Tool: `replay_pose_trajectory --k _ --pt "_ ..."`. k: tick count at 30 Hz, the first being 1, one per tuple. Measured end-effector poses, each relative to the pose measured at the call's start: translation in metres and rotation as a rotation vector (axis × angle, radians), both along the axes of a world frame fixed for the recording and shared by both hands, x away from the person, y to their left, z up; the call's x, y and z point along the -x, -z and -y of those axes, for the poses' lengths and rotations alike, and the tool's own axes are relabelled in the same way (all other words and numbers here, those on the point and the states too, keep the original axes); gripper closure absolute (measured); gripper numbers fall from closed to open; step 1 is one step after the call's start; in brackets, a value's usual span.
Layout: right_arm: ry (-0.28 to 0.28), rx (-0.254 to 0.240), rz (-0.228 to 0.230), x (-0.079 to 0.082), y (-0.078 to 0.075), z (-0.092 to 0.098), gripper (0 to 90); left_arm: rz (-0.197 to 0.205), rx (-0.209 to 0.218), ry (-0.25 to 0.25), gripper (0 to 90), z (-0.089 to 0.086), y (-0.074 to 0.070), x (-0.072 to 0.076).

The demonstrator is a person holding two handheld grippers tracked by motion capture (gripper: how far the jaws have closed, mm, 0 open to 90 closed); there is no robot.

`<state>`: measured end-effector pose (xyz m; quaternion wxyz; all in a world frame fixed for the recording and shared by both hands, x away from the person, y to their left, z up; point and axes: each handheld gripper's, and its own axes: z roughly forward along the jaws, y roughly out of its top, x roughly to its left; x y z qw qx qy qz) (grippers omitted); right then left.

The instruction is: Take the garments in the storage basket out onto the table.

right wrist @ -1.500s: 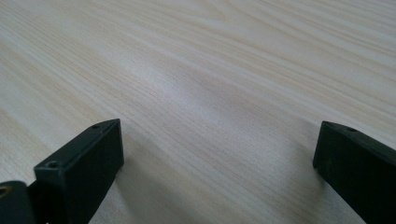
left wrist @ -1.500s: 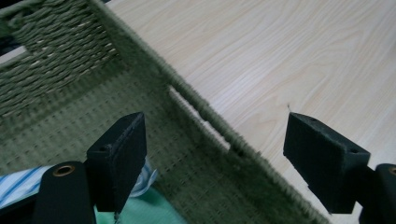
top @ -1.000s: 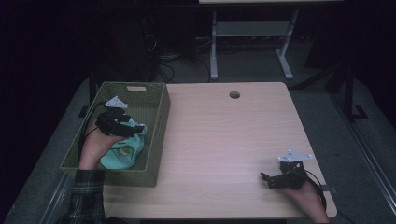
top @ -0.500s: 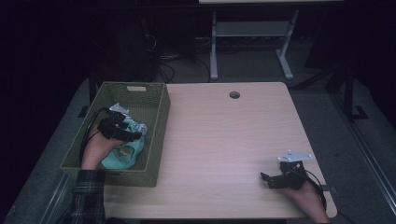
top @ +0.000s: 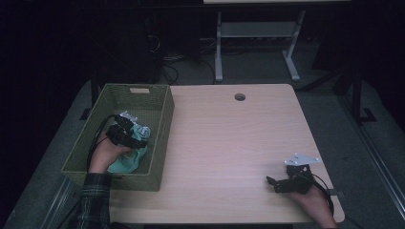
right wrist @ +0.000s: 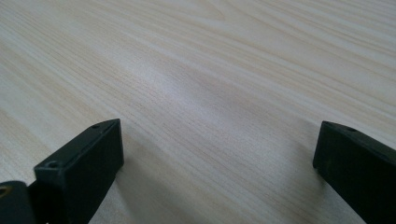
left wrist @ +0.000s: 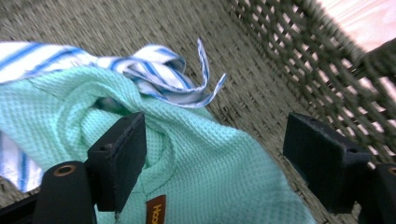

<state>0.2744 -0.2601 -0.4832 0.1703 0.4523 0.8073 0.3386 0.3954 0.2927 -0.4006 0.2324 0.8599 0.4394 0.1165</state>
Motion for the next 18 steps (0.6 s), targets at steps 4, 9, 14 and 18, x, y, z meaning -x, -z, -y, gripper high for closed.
replay_pose_trajectory --k 4,9,14,18 --pt "0.000 0.000 0.000 0.000 0.000 0.000 1.2 -0.024 -0.021 -0.009 20.5 0.000 0.007 -0.002" --pt "0.000 0.000 0.000 0.000 0.000 0.000 1.2 -0.051 -0.040 -0.017 22.4 -0.003 0.012 -0.003" --pt "0.000 0.000 0.000 0.000 0.000 0.000 1.2 -0.081 -0.032 -0.027 38.3 -0.007 0.014 -0.004" --pt "0.000 0.000 0.000 0.000 0.000 0.000 1.2 -0.104 -0.027 -0.034 62.3 -0.009 0.013 -0.004"
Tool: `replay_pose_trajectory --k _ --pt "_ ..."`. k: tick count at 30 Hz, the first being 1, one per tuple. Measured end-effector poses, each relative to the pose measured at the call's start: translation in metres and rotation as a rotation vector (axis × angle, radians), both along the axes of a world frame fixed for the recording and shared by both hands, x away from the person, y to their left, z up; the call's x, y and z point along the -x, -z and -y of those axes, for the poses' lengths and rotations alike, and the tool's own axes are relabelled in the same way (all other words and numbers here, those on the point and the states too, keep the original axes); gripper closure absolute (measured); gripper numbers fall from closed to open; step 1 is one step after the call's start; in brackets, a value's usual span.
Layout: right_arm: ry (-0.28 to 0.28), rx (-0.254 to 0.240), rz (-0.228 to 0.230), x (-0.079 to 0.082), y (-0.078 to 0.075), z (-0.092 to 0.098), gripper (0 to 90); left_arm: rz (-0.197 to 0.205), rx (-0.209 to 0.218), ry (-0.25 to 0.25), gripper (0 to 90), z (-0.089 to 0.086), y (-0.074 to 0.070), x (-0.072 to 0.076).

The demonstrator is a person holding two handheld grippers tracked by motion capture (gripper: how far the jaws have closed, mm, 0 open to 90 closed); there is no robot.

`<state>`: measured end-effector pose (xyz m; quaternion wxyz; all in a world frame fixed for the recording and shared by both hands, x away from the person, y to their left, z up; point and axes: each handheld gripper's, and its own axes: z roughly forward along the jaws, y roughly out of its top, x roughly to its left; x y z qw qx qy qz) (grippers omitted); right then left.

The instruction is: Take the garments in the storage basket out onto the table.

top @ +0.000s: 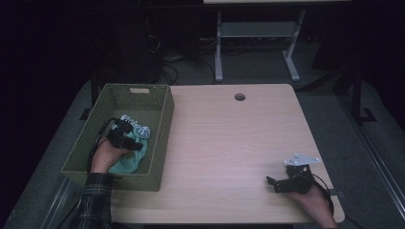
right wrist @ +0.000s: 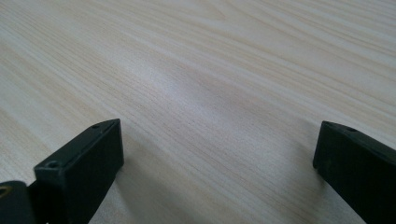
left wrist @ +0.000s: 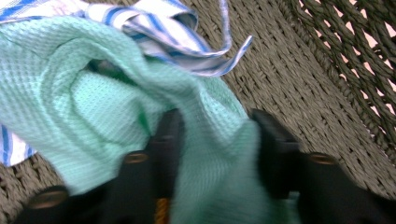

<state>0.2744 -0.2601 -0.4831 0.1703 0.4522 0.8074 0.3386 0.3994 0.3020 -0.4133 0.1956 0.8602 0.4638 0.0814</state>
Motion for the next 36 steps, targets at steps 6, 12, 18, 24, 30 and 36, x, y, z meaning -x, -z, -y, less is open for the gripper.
replay_pose_trajectory --k 6,12,18,24,30,36 --pt "0.000 0.000 0.000 0.000 0.000 0.000 1.2 -0.012 0.035 -0.031 81.8 -0.004 -0.005 0.001" --pt "0.000 0.000 0.000 0.000 0.000 0.000 1.2 0.055 0.107 -0.039 82.4 -0.012 -0.021 0.006" --pt "0.000 0.000 0.000 0.000 0.000 0.000 1.2 0.123 0.174 -0.030 82.5 -0.019 -0.038 0.012" --pt "0.002 0.000 0.001 0.000 0.000 0.000 1.2 0.188 0.218 -0.023 82.5 -0.020 -0.052 0.017" --pt "0.002 0.001 0.001 0.000 0.000 0.000 1.2 0.232 0.255 -0.008 82.6 -0.018 -0.065 0.021" --pt "0.002 0.000 0.001 0.000 0.000 0.000 1.2 0.273 0.308 0.005 82.6 -0.016 -0.080 0.027"
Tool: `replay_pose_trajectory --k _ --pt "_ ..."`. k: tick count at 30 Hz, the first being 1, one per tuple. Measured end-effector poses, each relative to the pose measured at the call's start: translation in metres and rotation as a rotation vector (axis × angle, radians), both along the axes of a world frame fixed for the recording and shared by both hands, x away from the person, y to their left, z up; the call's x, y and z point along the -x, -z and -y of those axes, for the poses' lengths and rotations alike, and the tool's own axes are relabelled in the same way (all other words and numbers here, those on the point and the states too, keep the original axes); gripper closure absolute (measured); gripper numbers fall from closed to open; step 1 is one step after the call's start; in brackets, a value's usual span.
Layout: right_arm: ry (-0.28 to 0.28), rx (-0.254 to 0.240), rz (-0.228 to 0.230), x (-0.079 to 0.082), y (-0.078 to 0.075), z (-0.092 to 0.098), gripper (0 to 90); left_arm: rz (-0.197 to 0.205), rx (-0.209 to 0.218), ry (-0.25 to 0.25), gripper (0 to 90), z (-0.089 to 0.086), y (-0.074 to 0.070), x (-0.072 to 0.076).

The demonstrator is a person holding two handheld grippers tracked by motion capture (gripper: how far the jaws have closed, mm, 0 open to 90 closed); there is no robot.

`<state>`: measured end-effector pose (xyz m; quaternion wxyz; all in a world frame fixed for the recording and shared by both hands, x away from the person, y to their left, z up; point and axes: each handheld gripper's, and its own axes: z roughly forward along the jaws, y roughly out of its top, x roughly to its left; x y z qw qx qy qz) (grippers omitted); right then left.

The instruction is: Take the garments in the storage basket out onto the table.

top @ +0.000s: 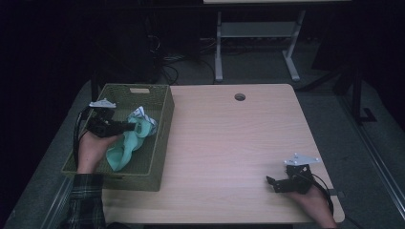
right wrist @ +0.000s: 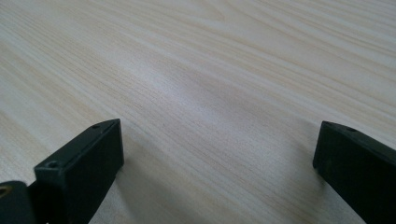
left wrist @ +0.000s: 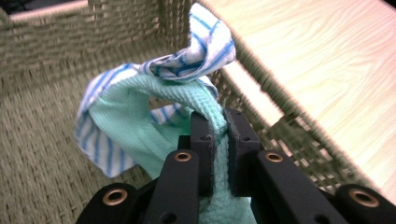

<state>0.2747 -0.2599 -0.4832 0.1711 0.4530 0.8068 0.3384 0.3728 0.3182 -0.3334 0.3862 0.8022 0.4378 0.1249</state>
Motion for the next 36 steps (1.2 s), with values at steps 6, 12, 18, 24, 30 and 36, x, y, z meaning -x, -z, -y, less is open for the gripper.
replay_pose_trajectory --k 6,12,18,24,30,36 --pt "0.000 0.000 0.000 0.000 0.000 0.000 1.2 0.036 0.042 0.007 82.7 0.002 -0.009 0.003" --pt "0.000 0.000 0.000 0.000 0.000 0.000 1.2 0.056 0.068 0.023 82.7 0.003 -0.019 0.003" --pt "0.001 -0.001 0.000 0.000 0.000 0.000 1.2 0.074 0.103 0.039 82.7 0.002 -0.030 0.004" --pt "-0.002 0.001 0.000 0.000 0.000 0.000 1.2 0.098 0.118 0.052 82.7 0.006 -0.043 0.004" --pt "-0.001 0.001 0.001 0.000 0.000 0.000 1.2 0.118 0.135 0.075 82.7 0.014 -0.057 0.003" --pt "-0.001 0.001 0.001 0.000 0.000 0.000 1.2 0.140 0.140 0.109 82.7 0.024 -0.071 0.003"
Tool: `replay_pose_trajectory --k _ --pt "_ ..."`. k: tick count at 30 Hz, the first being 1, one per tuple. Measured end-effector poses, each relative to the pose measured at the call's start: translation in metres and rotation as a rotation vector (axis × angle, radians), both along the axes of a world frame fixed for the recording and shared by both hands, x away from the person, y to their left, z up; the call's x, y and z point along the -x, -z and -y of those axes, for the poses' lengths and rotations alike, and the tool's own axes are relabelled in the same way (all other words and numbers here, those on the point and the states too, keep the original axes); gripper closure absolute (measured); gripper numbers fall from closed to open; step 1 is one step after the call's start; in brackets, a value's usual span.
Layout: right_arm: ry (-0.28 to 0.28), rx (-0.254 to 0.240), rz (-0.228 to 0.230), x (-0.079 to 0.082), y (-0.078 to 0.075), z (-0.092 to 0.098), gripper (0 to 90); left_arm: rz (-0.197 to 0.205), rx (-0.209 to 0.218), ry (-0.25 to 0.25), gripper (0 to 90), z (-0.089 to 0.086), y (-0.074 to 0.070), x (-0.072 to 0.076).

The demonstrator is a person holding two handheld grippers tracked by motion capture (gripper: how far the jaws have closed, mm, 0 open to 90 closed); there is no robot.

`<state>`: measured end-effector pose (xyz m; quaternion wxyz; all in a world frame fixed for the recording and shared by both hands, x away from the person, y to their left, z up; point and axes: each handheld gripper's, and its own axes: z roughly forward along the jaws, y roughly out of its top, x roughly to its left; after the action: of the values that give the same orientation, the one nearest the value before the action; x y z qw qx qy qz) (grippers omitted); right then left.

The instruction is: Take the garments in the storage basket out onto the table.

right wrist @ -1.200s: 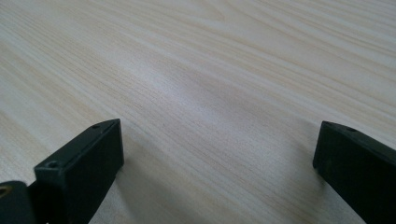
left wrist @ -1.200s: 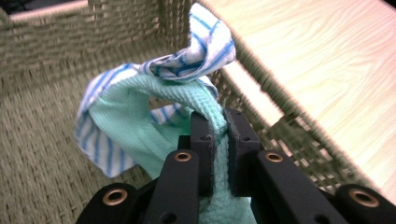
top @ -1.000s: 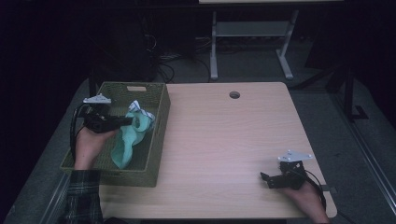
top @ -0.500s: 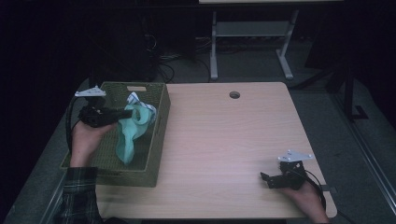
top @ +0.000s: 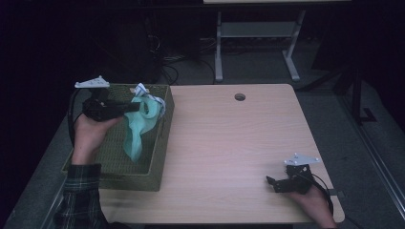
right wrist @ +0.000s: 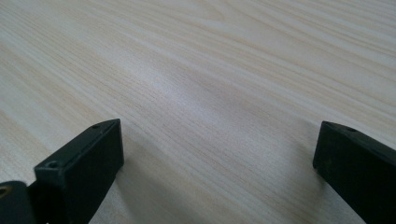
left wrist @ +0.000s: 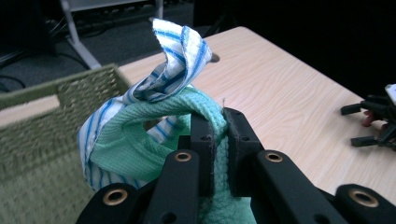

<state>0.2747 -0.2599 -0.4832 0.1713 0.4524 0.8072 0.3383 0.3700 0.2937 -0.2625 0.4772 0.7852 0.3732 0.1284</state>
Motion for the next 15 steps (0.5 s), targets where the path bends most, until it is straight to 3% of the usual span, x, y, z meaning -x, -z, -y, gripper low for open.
replay_pose_trajectory --k 15 --pt "0.000 0.000 0.000 0.000 0.000 0.000 1.2 0.050 0.035 0.089 82.8 0.032 -0.030 -0.001"
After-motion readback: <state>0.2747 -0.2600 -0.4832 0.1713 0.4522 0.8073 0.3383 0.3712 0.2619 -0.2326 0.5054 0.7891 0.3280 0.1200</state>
